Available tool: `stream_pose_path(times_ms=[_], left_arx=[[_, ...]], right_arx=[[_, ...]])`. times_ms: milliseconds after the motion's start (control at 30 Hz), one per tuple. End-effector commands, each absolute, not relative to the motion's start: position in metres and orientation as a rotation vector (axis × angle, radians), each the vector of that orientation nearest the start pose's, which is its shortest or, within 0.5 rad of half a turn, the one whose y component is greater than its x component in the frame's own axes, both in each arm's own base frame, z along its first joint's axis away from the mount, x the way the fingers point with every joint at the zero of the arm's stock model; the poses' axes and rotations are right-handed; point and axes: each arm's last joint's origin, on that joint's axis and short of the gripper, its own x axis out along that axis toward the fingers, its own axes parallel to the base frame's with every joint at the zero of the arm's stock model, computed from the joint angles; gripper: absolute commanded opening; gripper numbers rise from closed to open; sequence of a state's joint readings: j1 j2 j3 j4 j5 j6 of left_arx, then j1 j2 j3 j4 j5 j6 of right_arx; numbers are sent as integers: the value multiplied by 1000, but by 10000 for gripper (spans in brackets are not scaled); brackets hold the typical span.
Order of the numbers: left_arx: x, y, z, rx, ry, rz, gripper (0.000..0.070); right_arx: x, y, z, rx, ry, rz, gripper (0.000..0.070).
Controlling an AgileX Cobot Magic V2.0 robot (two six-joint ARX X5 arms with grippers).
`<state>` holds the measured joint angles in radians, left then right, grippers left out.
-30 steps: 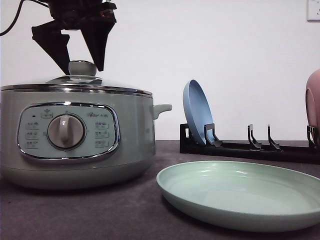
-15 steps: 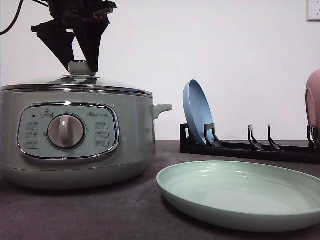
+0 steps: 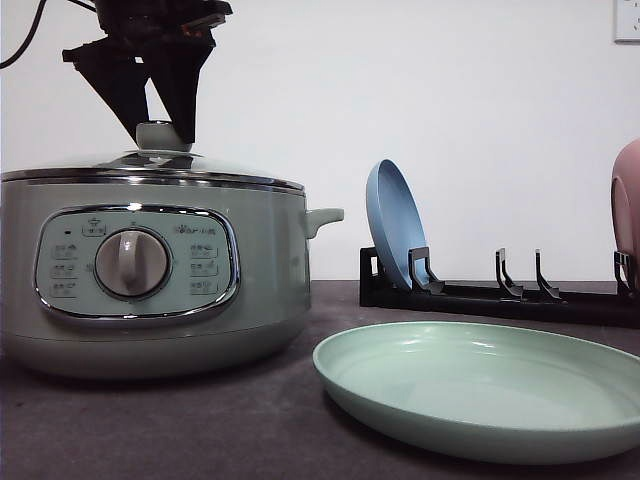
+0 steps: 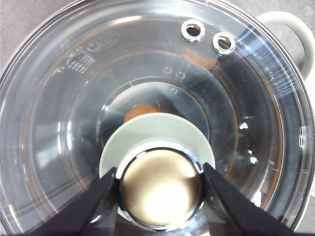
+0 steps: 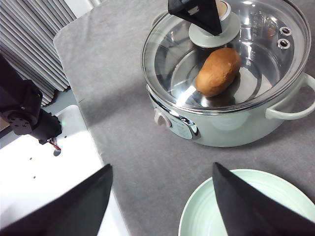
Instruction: Transfer potato from steamer to green plate
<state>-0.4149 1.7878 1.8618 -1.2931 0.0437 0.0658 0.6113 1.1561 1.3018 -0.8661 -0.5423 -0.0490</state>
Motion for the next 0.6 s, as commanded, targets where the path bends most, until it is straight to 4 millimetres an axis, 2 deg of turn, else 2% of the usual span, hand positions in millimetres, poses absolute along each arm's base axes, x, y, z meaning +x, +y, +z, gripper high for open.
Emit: stream_pose_path(times_ms=[0,300,433,567], left_arx=[[321,-144,357,279,1183,-439,0],[315,-138,398,255,1064,-437,0],[310,-126,412,255,1026,-384,0],[305,-105,423,242,999,-304,0]], right_arx=[[171,139,383,-79,709,1129,402],[171,139,383,-79,708,1129,402],[171,139,383,-78,709,1129,402],[171,139,383,-78,708,1129,402]])
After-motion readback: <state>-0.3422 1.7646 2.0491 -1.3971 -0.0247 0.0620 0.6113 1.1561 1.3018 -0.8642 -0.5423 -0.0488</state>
